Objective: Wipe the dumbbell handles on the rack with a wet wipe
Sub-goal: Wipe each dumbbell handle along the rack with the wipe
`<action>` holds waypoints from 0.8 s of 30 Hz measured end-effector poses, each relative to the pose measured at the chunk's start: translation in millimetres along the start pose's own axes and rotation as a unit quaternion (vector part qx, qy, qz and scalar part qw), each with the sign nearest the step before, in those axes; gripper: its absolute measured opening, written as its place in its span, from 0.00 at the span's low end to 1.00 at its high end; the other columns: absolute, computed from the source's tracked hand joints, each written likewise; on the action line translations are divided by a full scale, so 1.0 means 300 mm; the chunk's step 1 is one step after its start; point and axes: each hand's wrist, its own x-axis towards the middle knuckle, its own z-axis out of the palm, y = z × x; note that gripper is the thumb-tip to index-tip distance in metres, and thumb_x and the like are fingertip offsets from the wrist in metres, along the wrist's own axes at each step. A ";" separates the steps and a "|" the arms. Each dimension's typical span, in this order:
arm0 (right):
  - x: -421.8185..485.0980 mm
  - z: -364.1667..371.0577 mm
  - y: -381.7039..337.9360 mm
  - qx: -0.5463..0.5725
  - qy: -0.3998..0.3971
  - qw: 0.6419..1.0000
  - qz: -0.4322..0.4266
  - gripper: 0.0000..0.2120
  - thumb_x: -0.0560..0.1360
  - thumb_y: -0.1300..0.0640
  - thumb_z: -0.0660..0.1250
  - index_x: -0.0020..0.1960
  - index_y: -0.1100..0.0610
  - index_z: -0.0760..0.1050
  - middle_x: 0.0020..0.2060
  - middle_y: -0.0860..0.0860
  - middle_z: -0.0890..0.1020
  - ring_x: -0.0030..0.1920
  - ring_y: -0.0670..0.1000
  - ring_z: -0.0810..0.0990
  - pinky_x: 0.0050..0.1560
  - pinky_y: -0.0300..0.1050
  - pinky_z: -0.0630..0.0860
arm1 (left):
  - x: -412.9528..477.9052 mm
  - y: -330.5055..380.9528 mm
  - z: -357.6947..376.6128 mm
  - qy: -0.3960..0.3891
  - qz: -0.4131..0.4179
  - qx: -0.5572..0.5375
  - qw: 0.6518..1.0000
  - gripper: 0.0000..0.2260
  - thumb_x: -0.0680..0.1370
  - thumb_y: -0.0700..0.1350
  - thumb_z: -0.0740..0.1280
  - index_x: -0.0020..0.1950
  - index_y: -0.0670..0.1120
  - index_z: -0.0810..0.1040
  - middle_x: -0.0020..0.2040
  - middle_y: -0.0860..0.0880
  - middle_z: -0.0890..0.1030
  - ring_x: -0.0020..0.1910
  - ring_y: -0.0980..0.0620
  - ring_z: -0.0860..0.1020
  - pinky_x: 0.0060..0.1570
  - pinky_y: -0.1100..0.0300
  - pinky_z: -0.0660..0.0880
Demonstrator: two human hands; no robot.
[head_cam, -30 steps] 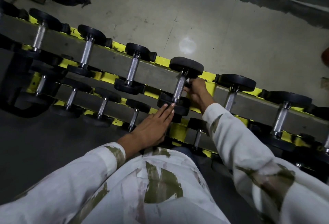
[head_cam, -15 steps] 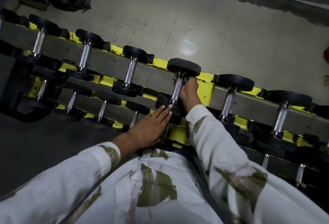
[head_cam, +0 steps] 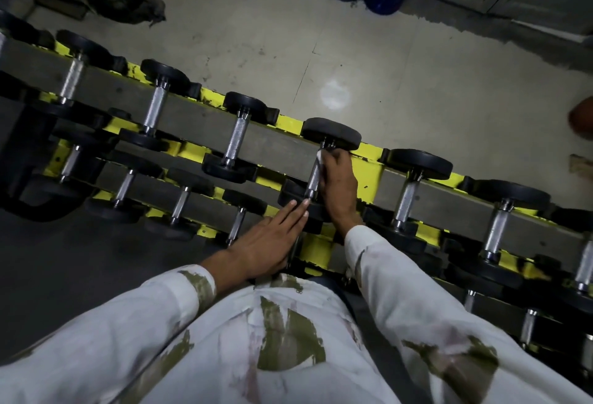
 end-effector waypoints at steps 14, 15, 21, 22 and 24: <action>0.157 -0.081 -0.024 -0.435 -0.210 0.791 -0.375 0.13 0.80 0.52 0.57 0.59 0.55 0.76 0.56 0.57 0.79 0.60 0.60 0.74 0.64 0.54 0.67 | 0.005 -0.006 0.007 -0.014 -0.009 -0.010 1.000 0.44 0.80 0.50 0.67 0.84 0.40 0.40 0.82 0.43 0.32 0.83 0.42 0.39 0.77 0.44 0.62; 0.152 -0.057 -0.041 -0.438 -0.252 0.776 -0.379 0.14 0.80 0.51 0.57 0.58 0.55 0.77 0.53 0.55 0.81 0.57 0.59 0.75 0.63 0.54 0.68 | 0.007 -0.006 0.007 -0.017 -0.011 -0.008 1.000 0.44 0.80 0.50 0.67 0.84 0.40 0.40 0.82 0.43 0.32 0.83 0.43 0.39 0.77 0.43 0.61; 0.240 -0.048 -0.146 -0.502 -0.366 0.693 -0.366 0.14 0.81 0.49 0.57 0.56 0.52 0.81 0.54 0.53 0.84 0.57 0.57 0.78 0.65 0.54 0.67 | 0.008 0.010 0.031 -0.005 -0.033 0.000 0.999 0.44 0.79 0.51 0.67 0.84 0.40 0.41 0.83 0.43 0.33 0.83 0.43 0.39 0.77 0.41 0.60; 0.244 -0.054 -0.159 -0.508 -0.369 0.689 -0.362 0.14 0.82 0.49 0.57 0.55 0.52 0.81 0.53 0.53 0.84 0.57 0.57 0.78 0.64 0.53 0.67 | 0.006 0.014 0.039 0.001 -0.039 0.004 0.999 0.44 0.79 0.51 0.67 0.84 0.40 0.41 0.83 0.43 0.33 0.83 0.43 0.40 0.77 0.41 0.60; 0.224 -0.050 -0.174 -0.500 -0.403 0.685 -0.344 0.15 0.82 0.48 0.56 0.55 0.52 0.80 0.53 0.51 0.83 0.56 0.56 0.78 0.60 0.49 0.66 | 0.004 0.026 0.057 0.007 -0.050 0.010 0.999 0.45 0.79 0.51 0.67 0.84 0.40 0.40 0.83 0.42 0.33 0.83 0.42 0.40 0.77 0.40 0.59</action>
